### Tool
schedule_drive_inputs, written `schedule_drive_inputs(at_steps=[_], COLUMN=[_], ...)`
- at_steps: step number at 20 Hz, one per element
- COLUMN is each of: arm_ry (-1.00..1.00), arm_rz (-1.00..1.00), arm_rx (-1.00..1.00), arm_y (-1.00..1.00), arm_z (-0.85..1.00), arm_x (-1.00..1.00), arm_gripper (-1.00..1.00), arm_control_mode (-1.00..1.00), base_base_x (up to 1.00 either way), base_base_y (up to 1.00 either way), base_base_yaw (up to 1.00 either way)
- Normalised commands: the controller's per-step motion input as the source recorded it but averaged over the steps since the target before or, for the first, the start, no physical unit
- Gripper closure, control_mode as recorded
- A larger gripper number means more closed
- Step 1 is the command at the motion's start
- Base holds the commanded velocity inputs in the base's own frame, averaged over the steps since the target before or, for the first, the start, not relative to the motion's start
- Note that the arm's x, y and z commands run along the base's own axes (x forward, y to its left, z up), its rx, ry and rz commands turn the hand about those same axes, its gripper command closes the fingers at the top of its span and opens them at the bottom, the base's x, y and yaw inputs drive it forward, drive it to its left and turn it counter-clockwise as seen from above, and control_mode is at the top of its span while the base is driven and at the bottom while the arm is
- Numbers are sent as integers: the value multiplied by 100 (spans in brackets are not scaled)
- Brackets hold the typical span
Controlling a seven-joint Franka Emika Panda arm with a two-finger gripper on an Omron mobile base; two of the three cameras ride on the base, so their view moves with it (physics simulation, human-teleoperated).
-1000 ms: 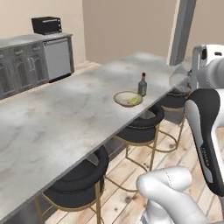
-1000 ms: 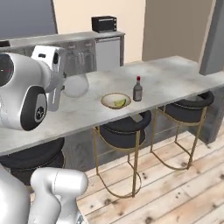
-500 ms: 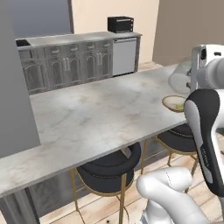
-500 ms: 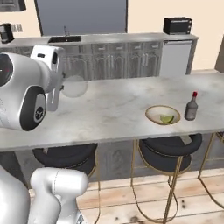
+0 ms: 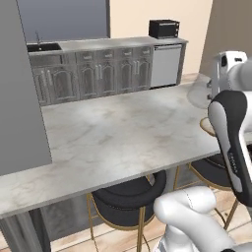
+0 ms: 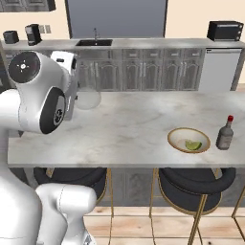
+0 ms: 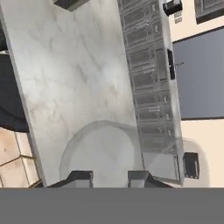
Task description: There is a bowl on the dining counter. Grab a lemon wedge from the fridge and place it in the bowl. Then get the liquor bottle and glass cup from the cabinet and place them next to the bowl.
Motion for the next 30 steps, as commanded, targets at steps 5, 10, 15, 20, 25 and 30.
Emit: schedule_drive_inputs(at_steps=[5,10,15,20,25,30], arm_ry=[57,40,17,3,-4,-14], arm_rz=[3,0,0,1,3,5], arm_rx=[0,0,-6,-7,-3,-2], arm_y=[-44,-31,-21,-18,-16,-17], arm_z=[-21,-39,-63,-84,-81,-81], arm_x=[45,46,47,46,48,44], arm_gripper=[100,100,100,100,100,100], arm_control_mode=[-100,-100,-100,-100,-100,-100], base_base_x=[0,0,0,0,0,0], base_base_y=[0,0,0,0,0,0], base_base_yaw=[0,0,0,0,0,0])
